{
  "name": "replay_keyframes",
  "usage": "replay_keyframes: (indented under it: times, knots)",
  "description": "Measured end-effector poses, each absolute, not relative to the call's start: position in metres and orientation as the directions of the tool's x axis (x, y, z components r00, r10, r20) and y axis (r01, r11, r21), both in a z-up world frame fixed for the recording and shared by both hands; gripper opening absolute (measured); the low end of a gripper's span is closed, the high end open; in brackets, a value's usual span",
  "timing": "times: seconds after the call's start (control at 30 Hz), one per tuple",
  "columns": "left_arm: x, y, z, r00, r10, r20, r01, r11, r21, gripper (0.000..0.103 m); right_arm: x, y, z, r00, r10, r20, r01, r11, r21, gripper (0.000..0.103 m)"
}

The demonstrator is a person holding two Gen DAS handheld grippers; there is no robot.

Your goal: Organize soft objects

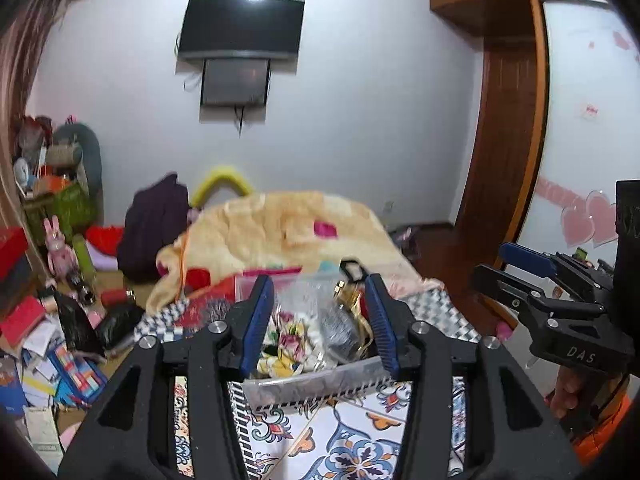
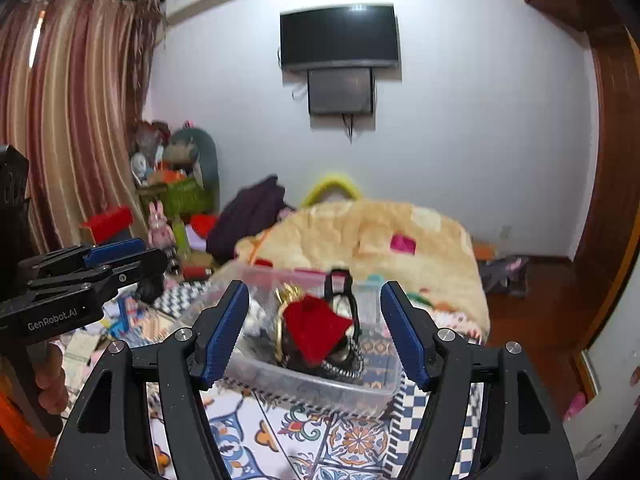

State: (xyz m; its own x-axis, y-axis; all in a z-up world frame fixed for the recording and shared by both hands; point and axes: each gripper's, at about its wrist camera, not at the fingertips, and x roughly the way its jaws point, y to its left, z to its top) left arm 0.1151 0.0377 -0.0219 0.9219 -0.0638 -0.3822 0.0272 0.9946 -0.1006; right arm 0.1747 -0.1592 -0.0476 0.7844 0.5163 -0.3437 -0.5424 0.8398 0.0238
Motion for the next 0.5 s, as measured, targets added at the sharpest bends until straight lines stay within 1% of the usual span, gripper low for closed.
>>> replay_keyframes:
  times: [0.1, 0.17, 0.23, 0.33, 0.47, 0.5]
  knots:
    - [0.097, 0.035, -0.005, 0.942, -0.060, -0.329, 0.031, 0.995, -0.091, 0.052, 0.162, -0.165, -0.035, 0.793, 0.531, -0.298, -0.547, 0.836, 0.032, 0.069]
    - [0.086, 0.033, 0.003, 0.953, -0.051, -0.300, 0.028, 0.996, -0.080, 0.056, 0.155, -0.168, -0.028, 0.796, 0.541, -0.272, -0.552, 0.833, 0.040, 0.071]
    - [0.078, 0.032, 0.008, 0.960, -0.044, -0.276, 0.024, 0.997, -0.074, 0.064, 0.148, -0.171, -0.023, 0.800, 0.547, -0.248, -0.555, 0.831, 0.043, 0.075]
    - [0.066, 0.030, 0.014, 0.968, -0.045, -0.249, 0.028, 0.997, -0.070, 0.071, 0.139, -0.172, -0.019, 0.804, 0.552, -0.221, -0.557, 0.829, 0.043, 0.082]
    - [0.057, 0.028, 0.016, 0.971, -0.052, -0.232, 0.035, 0.997, -0.074, 0.080, 0.137, -0.170, -0.019, 0.797, 0.565, -0.214, -0.569, 0.821, 0.048, 0.083]
    - [0.055, 0.028, 0.016, 0.972, -0.053, -0.229, 0.037, 0.997, -0.074, 0.082, 0.138, -0.170, -0.021, 0.797, 0.565, -0.214, -0.569, 0.821, 0.050, 0.085]
